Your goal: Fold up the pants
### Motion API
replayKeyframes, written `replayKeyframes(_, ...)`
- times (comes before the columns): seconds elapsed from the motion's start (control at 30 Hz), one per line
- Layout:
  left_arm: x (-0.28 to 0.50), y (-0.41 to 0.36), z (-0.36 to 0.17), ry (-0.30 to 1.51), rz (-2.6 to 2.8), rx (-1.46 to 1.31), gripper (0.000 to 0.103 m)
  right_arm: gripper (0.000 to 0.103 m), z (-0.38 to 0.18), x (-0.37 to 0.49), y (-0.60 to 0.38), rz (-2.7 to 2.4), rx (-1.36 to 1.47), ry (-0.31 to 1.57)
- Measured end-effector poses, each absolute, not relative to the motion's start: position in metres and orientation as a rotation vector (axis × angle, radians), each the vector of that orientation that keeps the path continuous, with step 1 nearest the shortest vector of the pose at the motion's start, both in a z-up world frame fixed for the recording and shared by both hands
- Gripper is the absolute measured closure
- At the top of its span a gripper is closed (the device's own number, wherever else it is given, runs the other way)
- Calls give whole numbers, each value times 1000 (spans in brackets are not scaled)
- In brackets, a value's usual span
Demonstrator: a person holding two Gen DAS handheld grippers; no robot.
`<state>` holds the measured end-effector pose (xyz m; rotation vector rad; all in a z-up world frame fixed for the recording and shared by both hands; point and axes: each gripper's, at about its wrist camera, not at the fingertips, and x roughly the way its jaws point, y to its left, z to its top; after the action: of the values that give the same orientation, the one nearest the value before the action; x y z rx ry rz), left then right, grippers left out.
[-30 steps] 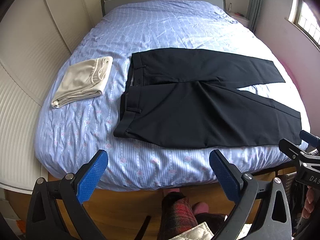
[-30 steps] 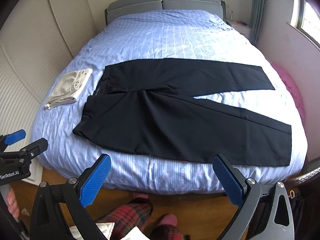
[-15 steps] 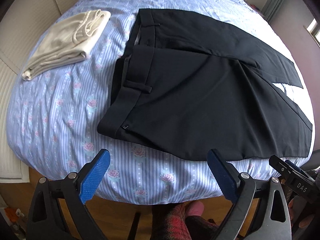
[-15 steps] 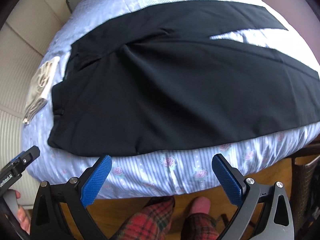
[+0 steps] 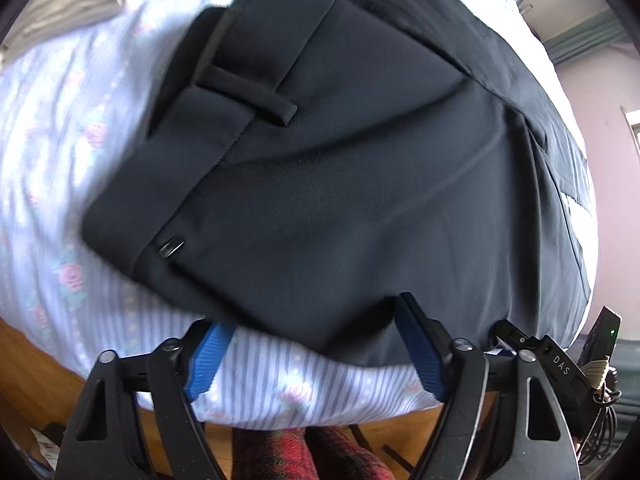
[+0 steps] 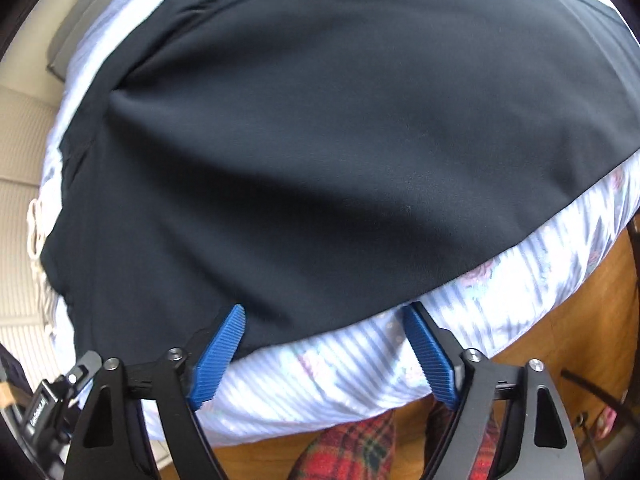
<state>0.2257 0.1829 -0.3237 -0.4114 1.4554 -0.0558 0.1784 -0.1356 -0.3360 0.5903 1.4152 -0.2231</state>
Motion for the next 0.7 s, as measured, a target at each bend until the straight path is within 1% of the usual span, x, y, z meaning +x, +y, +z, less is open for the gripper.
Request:
replayKeyframes(0.07,234,183,-327,1461,-73,-435,32,25,-339,186,-135,-236,607,1412)
replayKeyframes(0.13,241,181,-325,1461,-99,-427,50,36,-338,192,-135,-241,592,1403)
replayKeyframes(0.17,243,177,-320,1459,-110,-400,55,41,-337,196,-135,-241,580,1400)
replayKeyframes(0.2,246,174,-313,1449,-121,-353,68,52,-335,199,-135,-243,563,1399)
replayKeyframes(0.23,247,171,-307,1445,-129,-309,75,62,-333,202,-135,-244,547,1402)
replayKeyframes(0.27,247,171,-303,1444,-139,-290,78,67,-330,205,-137,-243,538,1403)
replayKeyframes(0.3,248,172,-297,1443,-155,-293,82,77,-326,207,-139,-245,532,1404)
replayKeyframes(0.33,248,173,-288,1446,-173,-305,84,82,-320,208,-142,-242,529,1408)
replayKeyframes(0.4,249,175,-270,1441,-207,-323,87,87,-306,210,-147,-234,546,1400)
replayKeyframes(0.5,251,174,-236,1397,-244,-302,89,88,-268,210,-146,-219,489,1358)
replayKeyframes(0.57,255,175,-208,1351,-265,-278,90,89,-232,211,-142,-217,451,1307)
replayKeyframes(0.6,256,177,-195,1327,-271,-272,90,91,-215,214,-141,-217,444,1281)
replayKeyframes(0.7,270,178,-160,1255,-285,-291,90,92,-166,222,-144,-199,431,1188)
